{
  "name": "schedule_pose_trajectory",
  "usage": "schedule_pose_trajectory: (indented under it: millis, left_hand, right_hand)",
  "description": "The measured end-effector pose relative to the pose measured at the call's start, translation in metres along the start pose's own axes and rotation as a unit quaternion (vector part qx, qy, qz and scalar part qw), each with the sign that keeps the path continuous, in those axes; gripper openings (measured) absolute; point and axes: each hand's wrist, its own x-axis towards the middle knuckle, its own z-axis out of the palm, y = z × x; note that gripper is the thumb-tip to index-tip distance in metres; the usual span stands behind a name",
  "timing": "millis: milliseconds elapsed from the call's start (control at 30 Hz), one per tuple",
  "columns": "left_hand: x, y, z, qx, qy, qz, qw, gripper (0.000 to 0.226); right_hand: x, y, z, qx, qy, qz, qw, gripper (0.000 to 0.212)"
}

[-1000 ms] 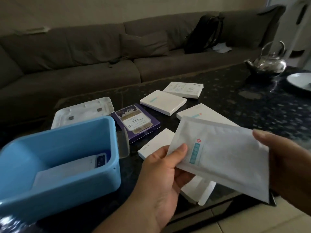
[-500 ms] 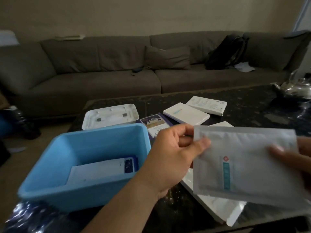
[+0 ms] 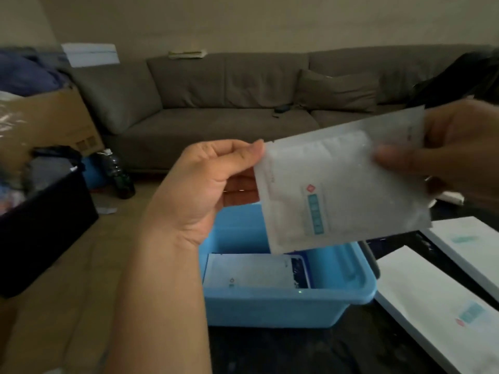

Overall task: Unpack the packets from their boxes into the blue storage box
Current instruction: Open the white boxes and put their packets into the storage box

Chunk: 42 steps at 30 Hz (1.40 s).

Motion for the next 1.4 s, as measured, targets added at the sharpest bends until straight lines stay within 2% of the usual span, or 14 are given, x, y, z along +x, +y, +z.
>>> schedule_pose_trajectory:
  millis: [33, 100, 167, 233, 300, 400, 533, 767, 933, 1033, 1167, 1233, 1300, 1400]
  left_hand:
    - [0.001, -0.002, -0.009, 0.023, 0.038, -0.005, 0.999, 0.02]
    - [0.003, -0.007, -0.023, 0.112, 0.121, -0.02, 0.986, 0.02]
    - [0.006, -0.012, -0.035, 0.204, 0.192, -0.03, 0.96, 0.017]
    - [0.007, -0.017, -0.045, 0.25, 0.227, -0.039, 0.94, 0.013]
    - [0.009, -0.024, -0.055, 0.297, 0.228, -0.063, 0.925, 0.01]
    - [0.01, -0.033, -0.065, 0.364, 0.202, -0.115, 0.902, 0.025]
    - [0.009, -0.04, -0.07, 0.366, 0.155, -0.16, 0.904, 0.038]
    - [0.012, -0.047, -0.078, 0.367, 0.132, -0.164, 0.906, 0.036]
    - [0.013, -0.049, -0.078, 0.366, 0.133, -0.153, 0.908, 0.037]
    - [0.013, -0.048, -0.077, 0.368, 0.134, -0.151, 0.908, 0.038]
    - [0.013, -0.048, -0.077, 0.371, 0.132, -0.152, 0.907, 0.04]
    - [0.014, -0.048, -0.077, 0.37, 0.134, -0.154, 0.906, 0.04]
    - [0.014, -0.048, -0.077, 0.369, 0.136, -0.157, 0.906, 0.04]
    - [0.014, -0.048, -0.077, 0.37, 0.136, -0.155, 0.906, 0.04]
  right_hand:
    - [0.01, -0.001, 0.005, 0.011, -0.046, 0.009, 0.999, 0.019]
    - [0.021, 0.01, 0.026, 0.014, -0.065, 0.048, 0.997, 0.03]
    - [0.029, 0.009, 0.045, -0.003, -0.07, 0.108, 0.992, 0.023]
    - [0.035, 0.018, 0.063, -0.025, -0.12, 0.145, 0.982, 0.017]
    - [0.042, 0.021, 0.077, -0.031, -0.151, 0.205, 0.967, 0.014]
    - [0.051, 0.03, 0.097, -0.02, -0.18, 0.267, 0.947, 0.017]
    - [0.059, 0.047, 0.12, 0.0, -0.171, 0.316, 0.933, 0.021]
    - [0.062, 0.068, 0.14, 0.024, -0.2, 0.362, 0.91, 0.024]
    - [0.06, 0.068, 0.147, -0.037, -0.21, 0.336, 0.917, 0.023]
    - [0.06, 0.065, 0.148, -0.137, -0.219, 0.28, 0.925, 0.052]
    - [0.062, 0.061, 0.143, -0.251, -0.263, 0.222, 0.905, 0.083]
    - [0.062, 0.061, 0.14, -0.288, -0.281, 0.19, 0.896, 0.082]
    - [0.062, 0.062, 0.137, -0.381, -0.293, 0.113, 0.87, 0.076]
    - [0.06, 0.063, 0.136, -0.442, -0.302, 0.056, 0.843, 0.067]
